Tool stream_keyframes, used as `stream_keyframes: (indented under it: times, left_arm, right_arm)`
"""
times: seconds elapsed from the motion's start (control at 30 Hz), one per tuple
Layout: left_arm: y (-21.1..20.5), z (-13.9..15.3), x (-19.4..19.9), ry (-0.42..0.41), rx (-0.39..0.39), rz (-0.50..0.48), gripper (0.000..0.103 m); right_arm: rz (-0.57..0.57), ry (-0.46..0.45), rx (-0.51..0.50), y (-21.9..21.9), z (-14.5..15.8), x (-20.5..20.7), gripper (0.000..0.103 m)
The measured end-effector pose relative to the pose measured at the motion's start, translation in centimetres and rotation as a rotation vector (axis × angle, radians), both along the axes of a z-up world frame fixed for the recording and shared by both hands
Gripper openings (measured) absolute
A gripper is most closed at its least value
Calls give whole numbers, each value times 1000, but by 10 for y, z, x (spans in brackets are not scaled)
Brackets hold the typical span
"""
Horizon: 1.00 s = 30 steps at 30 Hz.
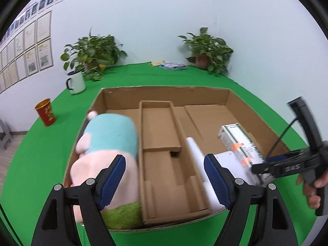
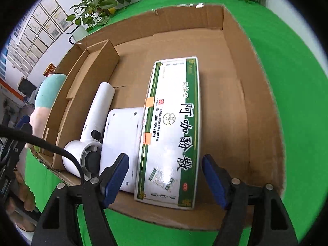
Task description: Organize objects
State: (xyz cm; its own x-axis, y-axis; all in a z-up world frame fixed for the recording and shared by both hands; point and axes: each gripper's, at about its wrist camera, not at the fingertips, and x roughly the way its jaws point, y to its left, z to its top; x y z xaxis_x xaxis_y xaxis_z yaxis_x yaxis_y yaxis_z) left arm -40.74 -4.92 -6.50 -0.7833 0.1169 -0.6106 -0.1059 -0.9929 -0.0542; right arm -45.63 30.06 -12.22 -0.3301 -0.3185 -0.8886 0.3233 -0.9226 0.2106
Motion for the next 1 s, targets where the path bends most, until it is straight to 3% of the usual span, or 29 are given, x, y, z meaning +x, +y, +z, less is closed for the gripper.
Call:
stream_keyframes:
  times: [0.2, 0.27, 0.37, 0.47, 0.5, 0.67, 0.8, 1.0]
  left_arm:
    - [-15, -27, 13, 44, -24, 35, 93]
    - [-6, -36, 16, 67, -57, 37, 98]
    - [7, -43, 14, 49, -84, 38, 99]
    - [12, -59, 12, -49, -17, 3, 100]
    - [15, -61, 13, -53, -27, 8, 100]
    - [18, -62, 18, -31, -11, 24, 100]
    - [25, -68, 26, 49, -58, 51, 101]
    - [26, -67, 22, 46, -57, 45, 102]
  right_arm:
    - [-22, 462, 57, -7, 36, 74, 87]
    - [-21, 533, 48, -13, 30, 87, 88]
    - [-57, 561, 39, -15, 17, 89, 88]
    - [-108, 546, 38, -13, 6, 83, 88]
    - [-114, 537, 38, -13, 4, 81, 88]
    - [-116, 608, 95, -15, 1, 93, 88]
    - [-140, 669, 100, -16, -1, 103, 90]
    - [-160, 667, 111, -15, 0, 101, 97]
